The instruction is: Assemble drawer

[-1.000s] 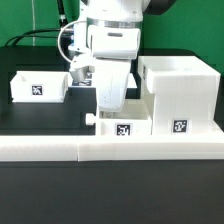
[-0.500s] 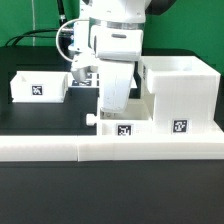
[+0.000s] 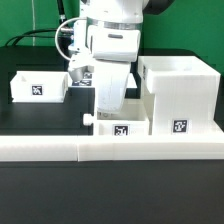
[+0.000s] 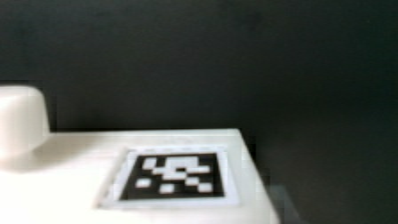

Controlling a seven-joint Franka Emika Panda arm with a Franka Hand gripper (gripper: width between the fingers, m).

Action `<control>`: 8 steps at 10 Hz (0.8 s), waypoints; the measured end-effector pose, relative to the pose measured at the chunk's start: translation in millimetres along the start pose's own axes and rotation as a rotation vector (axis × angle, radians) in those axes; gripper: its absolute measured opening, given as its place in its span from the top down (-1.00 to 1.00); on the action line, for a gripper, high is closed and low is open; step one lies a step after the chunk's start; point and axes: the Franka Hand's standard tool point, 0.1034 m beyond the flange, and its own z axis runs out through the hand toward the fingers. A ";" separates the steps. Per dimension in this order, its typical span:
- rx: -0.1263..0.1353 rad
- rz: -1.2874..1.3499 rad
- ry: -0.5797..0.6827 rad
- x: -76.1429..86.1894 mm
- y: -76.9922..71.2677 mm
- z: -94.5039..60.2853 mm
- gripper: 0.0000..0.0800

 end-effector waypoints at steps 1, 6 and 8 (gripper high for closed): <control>0.001 -0.002 -0.001 0.5 -0.2 0.0 0.89; -0.019 0.002 0.004 -1.7 0.2 -3.0 0.89; -0.020 0.003 0.005 -2.0 0.0 -1.8 0.89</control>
Offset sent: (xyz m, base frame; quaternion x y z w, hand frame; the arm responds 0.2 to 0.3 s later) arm -0.0064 0.0066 0.0112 -0.0138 0.0182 -0.0006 0.9997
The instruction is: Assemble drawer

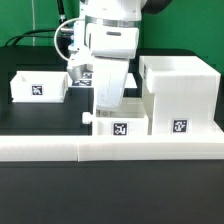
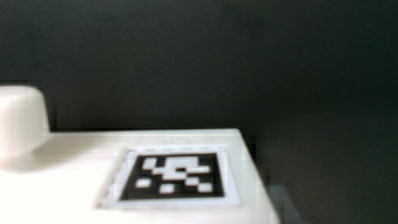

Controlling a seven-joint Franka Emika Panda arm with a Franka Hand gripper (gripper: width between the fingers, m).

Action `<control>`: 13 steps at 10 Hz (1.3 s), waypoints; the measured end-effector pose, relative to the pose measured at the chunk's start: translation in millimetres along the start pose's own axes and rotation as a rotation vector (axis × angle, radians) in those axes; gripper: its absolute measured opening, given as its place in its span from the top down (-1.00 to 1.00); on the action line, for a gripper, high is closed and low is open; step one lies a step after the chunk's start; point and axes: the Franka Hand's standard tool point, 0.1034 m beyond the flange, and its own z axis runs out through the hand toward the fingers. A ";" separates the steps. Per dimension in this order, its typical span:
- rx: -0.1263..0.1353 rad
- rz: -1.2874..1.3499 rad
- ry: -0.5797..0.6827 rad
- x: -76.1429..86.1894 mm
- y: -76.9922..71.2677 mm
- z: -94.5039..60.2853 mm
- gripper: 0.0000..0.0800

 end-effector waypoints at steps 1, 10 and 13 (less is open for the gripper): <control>0.001 0.000 0.000 -0.1 -0.2 0.3 0.89; 0.007 0.031 0.001 9.7 -2.4 1.7 0.89; 0.009 0.003 -0.003 9.7 -3.3 2.1 0.89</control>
Offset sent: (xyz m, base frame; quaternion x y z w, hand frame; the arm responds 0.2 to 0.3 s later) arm -0.0062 0.0172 -0.0010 -0.0056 -0.0029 -0.0092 0.9999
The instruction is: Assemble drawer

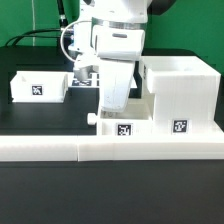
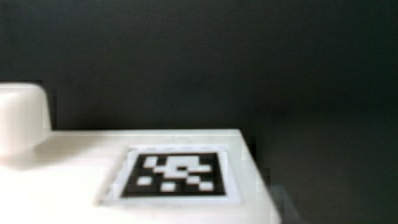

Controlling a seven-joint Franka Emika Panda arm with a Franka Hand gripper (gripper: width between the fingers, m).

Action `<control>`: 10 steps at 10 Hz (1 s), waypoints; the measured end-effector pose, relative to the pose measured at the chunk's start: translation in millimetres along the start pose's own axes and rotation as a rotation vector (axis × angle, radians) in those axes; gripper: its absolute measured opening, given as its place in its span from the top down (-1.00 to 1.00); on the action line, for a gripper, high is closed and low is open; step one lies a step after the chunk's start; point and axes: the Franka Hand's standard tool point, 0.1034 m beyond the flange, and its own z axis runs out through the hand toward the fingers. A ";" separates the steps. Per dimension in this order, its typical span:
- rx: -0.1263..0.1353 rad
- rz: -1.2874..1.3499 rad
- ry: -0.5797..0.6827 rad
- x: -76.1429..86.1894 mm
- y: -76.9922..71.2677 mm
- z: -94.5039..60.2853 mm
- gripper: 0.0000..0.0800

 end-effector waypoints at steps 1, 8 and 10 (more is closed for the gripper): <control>0.001 -0.006 -0.003 -0.7 0.0 0.0 0.89; -0.029 -0.009 0.000 -3.9 2.0 0.5 0.89; -0.024 -0.012 -0.002 -2.9 1.4 0.6 0.89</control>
Offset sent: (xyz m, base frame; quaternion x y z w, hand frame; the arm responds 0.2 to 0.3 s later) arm -0.0073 -0.0022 0.0053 0.0093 0.0157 0.0087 0.9998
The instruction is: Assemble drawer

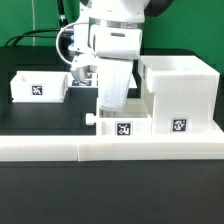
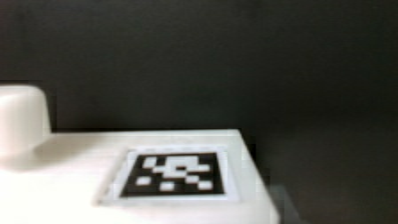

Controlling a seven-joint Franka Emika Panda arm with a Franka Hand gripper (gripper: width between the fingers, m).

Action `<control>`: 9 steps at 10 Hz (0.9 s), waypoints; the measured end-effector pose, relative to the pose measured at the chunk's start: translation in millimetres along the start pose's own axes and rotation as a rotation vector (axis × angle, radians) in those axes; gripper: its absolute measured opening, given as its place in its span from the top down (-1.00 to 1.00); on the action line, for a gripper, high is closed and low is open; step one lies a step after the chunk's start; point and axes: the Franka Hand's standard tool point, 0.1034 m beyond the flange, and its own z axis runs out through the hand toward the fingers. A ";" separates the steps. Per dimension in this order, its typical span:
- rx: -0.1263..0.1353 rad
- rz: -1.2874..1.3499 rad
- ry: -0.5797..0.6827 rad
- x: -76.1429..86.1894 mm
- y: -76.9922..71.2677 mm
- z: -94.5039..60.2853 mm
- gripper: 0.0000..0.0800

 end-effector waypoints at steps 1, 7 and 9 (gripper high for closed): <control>0.006 0.003 -0.002 -1.9 -0.5 0.3 0.89; 0.053 -0.014 -0.018 1.6 -2.3 -2.0 0.89; 0.054 -0.012 -0.018 0.5 -2.4 -1.7 0.89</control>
Offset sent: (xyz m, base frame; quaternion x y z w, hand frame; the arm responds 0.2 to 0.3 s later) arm 0.0000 0.0000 0.0000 0.0000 0.0000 0.0000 1.0000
